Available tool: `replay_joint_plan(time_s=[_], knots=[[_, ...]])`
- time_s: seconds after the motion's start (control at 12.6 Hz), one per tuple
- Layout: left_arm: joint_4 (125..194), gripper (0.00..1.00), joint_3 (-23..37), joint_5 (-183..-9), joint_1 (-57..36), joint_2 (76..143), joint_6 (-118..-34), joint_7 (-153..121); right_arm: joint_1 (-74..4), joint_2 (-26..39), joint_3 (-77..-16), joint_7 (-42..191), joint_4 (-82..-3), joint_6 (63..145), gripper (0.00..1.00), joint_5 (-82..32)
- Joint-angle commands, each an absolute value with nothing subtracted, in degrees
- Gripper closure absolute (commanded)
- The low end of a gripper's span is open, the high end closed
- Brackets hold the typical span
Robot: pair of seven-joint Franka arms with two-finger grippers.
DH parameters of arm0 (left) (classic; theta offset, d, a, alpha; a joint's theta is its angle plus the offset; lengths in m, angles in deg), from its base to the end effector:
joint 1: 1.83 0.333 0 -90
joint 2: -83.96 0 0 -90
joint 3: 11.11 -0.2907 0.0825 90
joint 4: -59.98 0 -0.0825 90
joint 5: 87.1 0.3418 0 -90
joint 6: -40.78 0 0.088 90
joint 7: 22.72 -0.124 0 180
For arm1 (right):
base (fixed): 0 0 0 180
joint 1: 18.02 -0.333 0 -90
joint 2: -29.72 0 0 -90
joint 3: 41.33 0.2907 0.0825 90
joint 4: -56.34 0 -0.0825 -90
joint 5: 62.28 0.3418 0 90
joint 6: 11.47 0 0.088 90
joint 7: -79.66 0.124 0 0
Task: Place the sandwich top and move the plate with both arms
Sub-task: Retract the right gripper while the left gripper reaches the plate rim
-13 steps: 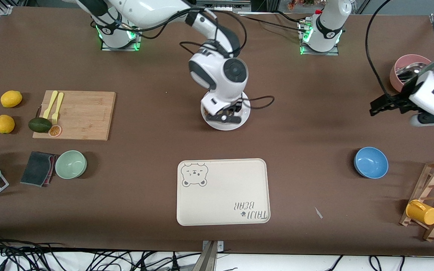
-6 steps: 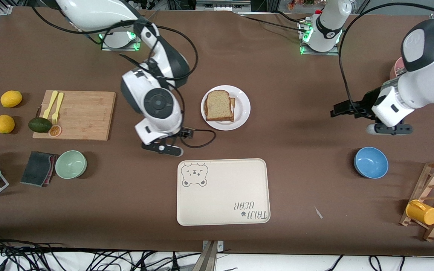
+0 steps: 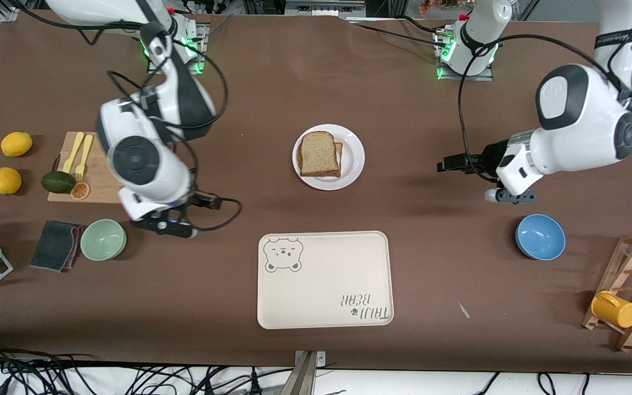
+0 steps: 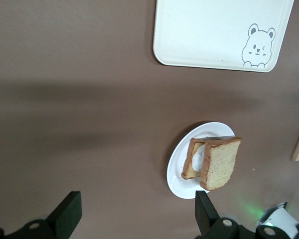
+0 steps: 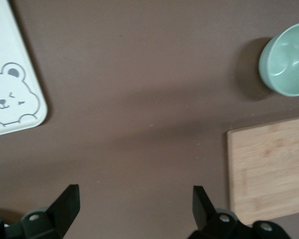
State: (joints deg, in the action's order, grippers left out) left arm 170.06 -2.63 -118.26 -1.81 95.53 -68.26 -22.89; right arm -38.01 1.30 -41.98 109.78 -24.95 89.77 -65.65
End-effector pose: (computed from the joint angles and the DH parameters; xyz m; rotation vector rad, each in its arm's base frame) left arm 0.5267 -0.1221 0.3653 2.6143 0.1157 -0.3388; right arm 0.5955 0.2037 0.3764 3.0078 -0.2585 -0.1636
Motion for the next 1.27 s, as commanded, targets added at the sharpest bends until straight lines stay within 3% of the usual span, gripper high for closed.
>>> replay_joint_plan(time_s=[0.0, 0.32, 0.55, 1.19], knots=[[171.1, 0.0, -2.1, -125.9, -1.5, 99.0, -69.3, -30.5, -38.1, 8.8, -45.9, 103.8, -35.0, 94.3, 0.0, -62.4], [173.4, 0.0, -0.6, -128.1, -1.6, 101.5, -72.8, -34.9, -38.2, 18.4, -50.7, 100.1, -46.7, 99.7, 0.0, -62.4], [177.7, 0.0, -0.6, -138.1, -1.6, 103.7, -75.7, -46.2, -38.2, 19.1, -53.2, 100.0, -43.2, 92.4, 0.0, -62.4], [189.7, 0.0, 0.8, -159.9, -3.9, 105.7, -83.6, -69.1, -38.2, 20.1, -53.4, 96.7, -43.3, 92.4, 0.0, -62.5]])
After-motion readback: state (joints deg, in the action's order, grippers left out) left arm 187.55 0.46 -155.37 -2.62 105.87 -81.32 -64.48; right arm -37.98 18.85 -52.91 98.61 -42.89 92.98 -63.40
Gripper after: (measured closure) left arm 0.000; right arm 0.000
